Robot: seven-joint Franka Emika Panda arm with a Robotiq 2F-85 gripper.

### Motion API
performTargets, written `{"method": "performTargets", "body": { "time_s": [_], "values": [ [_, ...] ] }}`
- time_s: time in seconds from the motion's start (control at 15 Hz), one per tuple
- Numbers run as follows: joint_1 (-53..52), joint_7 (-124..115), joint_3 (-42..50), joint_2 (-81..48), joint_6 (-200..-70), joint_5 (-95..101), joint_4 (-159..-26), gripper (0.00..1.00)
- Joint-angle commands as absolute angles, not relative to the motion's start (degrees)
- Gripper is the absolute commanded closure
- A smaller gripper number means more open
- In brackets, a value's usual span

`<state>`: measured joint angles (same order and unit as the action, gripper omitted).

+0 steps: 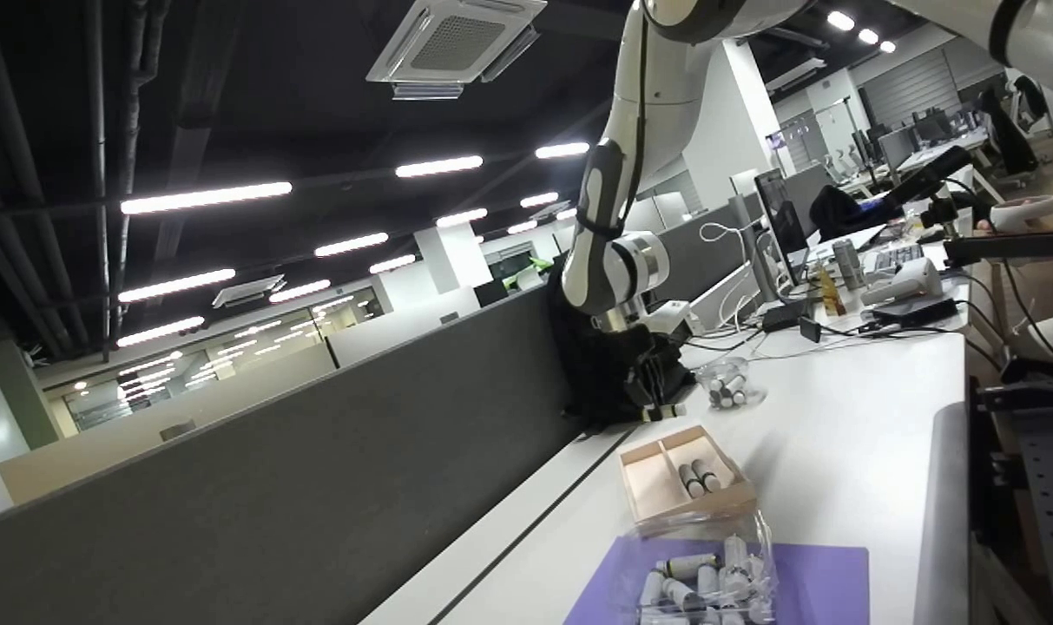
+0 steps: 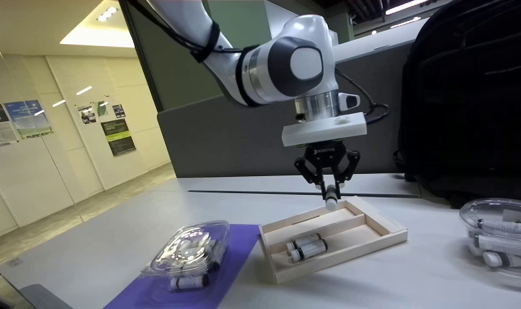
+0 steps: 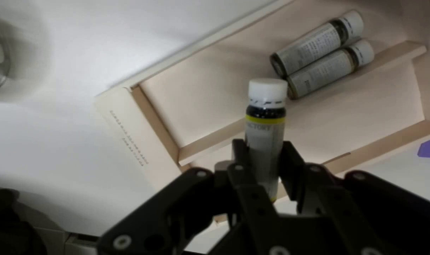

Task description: Pick up the brown bottle with a white label from the kitchen counter and put it on the top part of the tray

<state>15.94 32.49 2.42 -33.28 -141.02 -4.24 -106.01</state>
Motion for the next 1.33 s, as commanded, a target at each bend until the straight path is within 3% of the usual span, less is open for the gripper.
{"method": "performTargets", "body": {
  "time_s": [0.0, 1.27],
  "values": [
    [13.0, 24.0, 1.9, -35.5, -141.0, -3.3, -103.7, 0.93],
    [9.3, 12.3, 0.8, -39.9, -144.1, -4.8, -104.7, 0.93]
  ]
}}
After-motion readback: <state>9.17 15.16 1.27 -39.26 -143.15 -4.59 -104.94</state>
